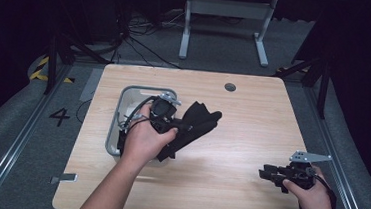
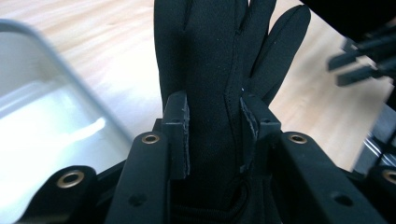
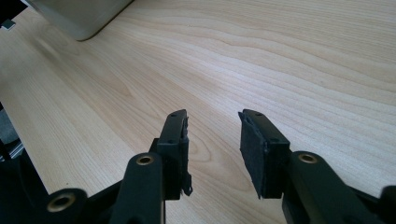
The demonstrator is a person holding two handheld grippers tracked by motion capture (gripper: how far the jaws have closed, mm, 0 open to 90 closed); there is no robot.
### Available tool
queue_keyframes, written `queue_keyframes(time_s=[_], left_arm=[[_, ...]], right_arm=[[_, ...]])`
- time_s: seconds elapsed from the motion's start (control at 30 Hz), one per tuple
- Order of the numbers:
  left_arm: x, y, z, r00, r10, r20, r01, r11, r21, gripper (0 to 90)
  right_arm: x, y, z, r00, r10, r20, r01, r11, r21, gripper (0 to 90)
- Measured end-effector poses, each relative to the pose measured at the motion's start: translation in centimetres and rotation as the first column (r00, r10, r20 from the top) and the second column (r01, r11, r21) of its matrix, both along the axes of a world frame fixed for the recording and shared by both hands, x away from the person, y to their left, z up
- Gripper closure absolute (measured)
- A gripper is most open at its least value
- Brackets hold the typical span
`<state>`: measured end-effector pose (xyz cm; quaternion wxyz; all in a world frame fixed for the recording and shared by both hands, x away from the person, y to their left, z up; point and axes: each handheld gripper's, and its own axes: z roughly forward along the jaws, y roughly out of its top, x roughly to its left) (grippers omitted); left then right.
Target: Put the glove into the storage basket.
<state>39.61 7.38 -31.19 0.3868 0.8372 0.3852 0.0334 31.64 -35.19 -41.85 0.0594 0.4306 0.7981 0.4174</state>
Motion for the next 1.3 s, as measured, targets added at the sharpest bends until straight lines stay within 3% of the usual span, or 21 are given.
queue_keyframes(time_s=[0.1,0.17,0.3,0.43,0.7,0.8,0.93,1.0,1.07,1.13,1.2,1.3], left_arm=[[0.8,1.3,-0.1,0.9982,0.06,0.001,-0.06,0.9982,0.012,67.1],[1.2,2.0,-0.2,0.9942,0.106,0.013,-0.107,0.9936,0.036,67.0],[2.0,3.5,-0.5,0.9821,0.188,0.01,-0.188,0.9813,0.041,67.0],[2.7,4.8,-1.1,0.962,0.273,0.013,-0.273,0.9605,0.054,66.9],[4.7,6.5,-3.9,0.9141,0.4,-0.064,-0.395,0.9149,0.084,66.7],[5.3,6.7,-4.9,0.8926,0.443,-0.085,-0.434,0.8948,0.106,66.6],[6.0,6.4,-6.4,0.8824,0.457,-0.113,-0.437,0.8845,0.164,64.9],[6.1,6.1,-6.9,0.8887,0.446,-0.108,-0.422,0.8866,0.19,60.0],[6.1,5.9,-7.0,0.8923,0.439,-0.104,-0.418,0.8908,0.179,53.4],[5.9,5.8,-6.9,0.9039,0.416,-0.097,-0.399,0.9034,0.156,42.4],[5.4,5.7,-6.5,0.9109,0.407,-0.07,-0.395,0.9085,0.136,35.4],[4.3,5.6,-5.5,0.9303,0.364,-0.048,-0.359,0.9297,0.082,35.3]], right_arm=[[0.0,0.0,0.0,1.0,-0.002,0.002,0.002,1.0,0.001,62.0],[-0.1,0.0,0.0,1.0,-0.006,0.002,0.006,1.0,0.002,61.8],[0.0,-0.1,-0.1,1.0,-0.009,-0.002,0.009,1.0,0.002,61.6],[0.0,0.1,-0.2,1.0,-0.003,-0.006,0.003,1.0,0.002,61.3],[0.1,0.4,-0.3,1.0,0.003,-0.005,-0.003,1.0,0.001,60.8],[0.1,0.4,-0.3,0.9999,0.007,-0.008,-0.007,1.0,0.001,60.7],[0.2,0.6,-0.3,0.9999,0.013,-0.005,-0.013,0.9999,0.003,60.5],[0.2,0.5,-0.3,0.9999,0.014,-0.003,-0.014,0.9999,0.001,60.3],[0.2,0.5,-0.2,0.9999,0.011,0.001,-0.011,0.9999,0.003,60.0],[0.3,0.4,-0.2,1.0,0.008,0.003,-0.008,1.0,0.003,59.6],[0.4,0.3,-0.2,1.0,0.005,0.007,-0.005,1.0,0.001,58.7],[0.5,0.2,-0.2,0.9999,-0.003,0.015,0.003,1.0,-0.004,58.3]])
